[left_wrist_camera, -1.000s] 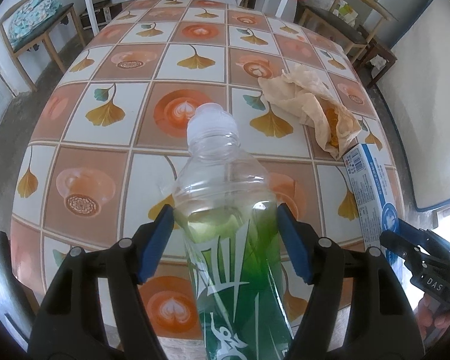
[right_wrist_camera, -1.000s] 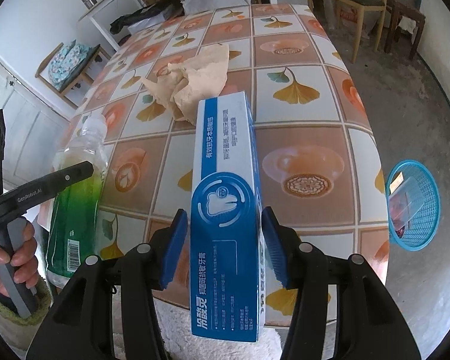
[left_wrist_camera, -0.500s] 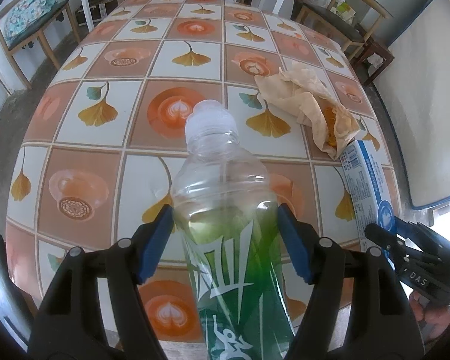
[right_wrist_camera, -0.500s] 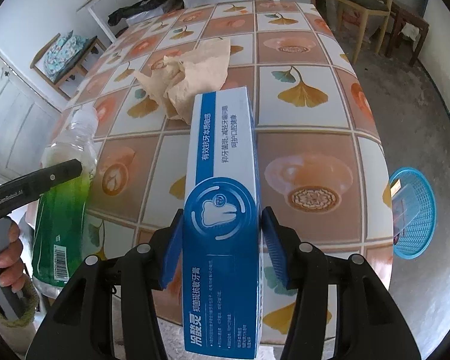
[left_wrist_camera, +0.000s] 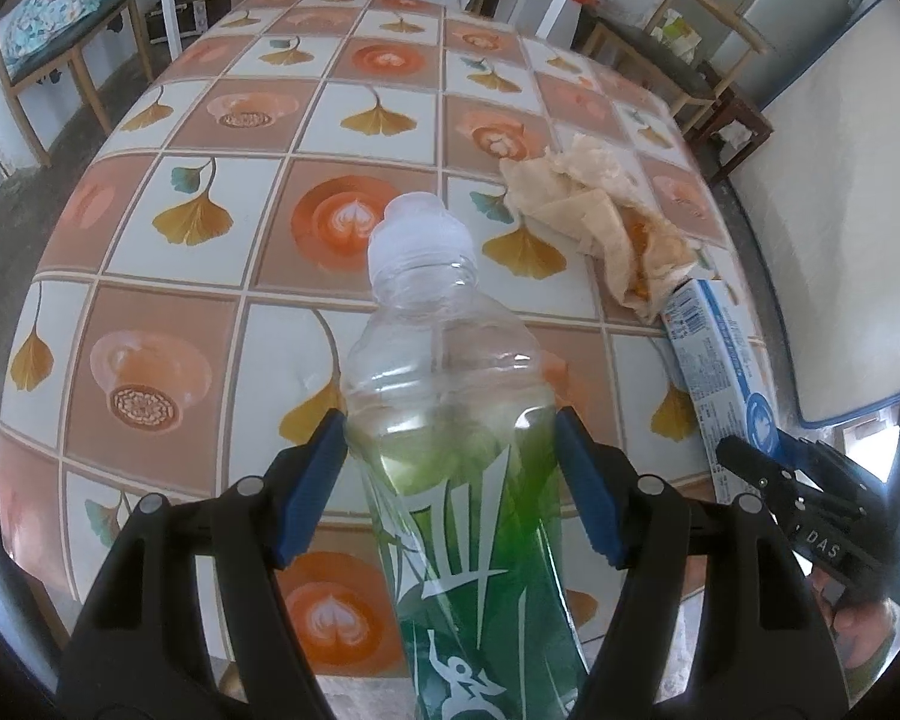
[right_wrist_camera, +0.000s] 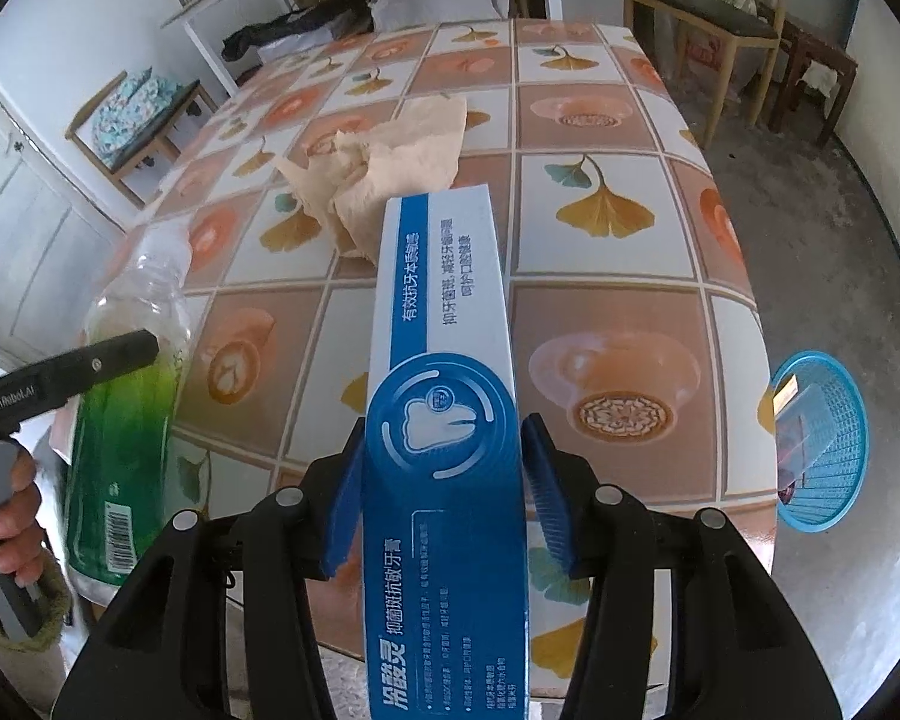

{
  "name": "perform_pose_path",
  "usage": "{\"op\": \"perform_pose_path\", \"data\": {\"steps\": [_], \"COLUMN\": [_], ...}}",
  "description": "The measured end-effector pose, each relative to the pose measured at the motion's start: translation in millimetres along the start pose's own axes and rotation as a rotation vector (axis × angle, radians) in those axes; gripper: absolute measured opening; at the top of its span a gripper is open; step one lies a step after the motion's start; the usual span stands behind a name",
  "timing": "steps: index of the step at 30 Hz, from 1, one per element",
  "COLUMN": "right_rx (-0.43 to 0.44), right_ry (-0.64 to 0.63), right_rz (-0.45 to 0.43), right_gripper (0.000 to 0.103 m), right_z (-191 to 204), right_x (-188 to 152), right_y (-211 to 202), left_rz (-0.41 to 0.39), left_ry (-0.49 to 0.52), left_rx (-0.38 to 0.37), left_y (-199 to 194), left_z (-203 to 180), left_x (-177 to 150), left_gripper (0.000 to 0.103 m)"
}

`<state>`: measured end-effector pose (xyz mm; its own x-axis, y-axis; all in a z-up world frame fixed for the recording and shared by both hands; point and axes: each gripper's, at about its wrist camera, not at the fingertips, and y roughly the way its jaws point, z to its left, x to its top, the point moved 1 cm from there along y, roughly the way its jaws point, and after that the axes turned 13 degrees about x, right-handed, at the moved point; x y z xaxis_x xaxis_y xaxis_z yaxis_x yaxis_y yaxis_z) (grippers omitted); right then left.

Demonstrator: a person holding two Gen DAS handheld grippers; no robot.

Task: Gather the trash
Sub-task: 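Lift the green bottle with the left gripper while the right gripper lifts the toothpaste box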

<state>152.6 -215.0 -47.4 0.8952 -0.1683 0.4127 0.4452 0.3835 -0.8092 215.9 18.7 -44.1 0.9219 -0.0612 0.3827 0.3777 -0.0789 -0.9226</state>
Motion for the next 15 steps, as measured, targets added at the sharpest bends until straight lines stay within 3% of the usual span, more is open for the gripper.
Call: {"op": "perform_pose_path", "data": {"steps": [7, 15], "right_rx": [0.022, 0.039], "right_ry": [0.015, 0.027], "right_rz": [-0.046, -0.094], "right_gripper": [0.048, 0.047], "right_z": [-0.9, -5.1], "right_x": [-0.6, -1.4], "right_y": [-17.0, -35.4], "left_rz": [-0.089, -0.171], "left_ry": [-0.009, -0.017], "left_rx": [-0.044, -0.046], "left_y": [-28.4, -58.7], "left_z": [2.1, 1.7], "left_x": [-4.3, -5.3], "left_gripper": [0.067, 0.067]}}
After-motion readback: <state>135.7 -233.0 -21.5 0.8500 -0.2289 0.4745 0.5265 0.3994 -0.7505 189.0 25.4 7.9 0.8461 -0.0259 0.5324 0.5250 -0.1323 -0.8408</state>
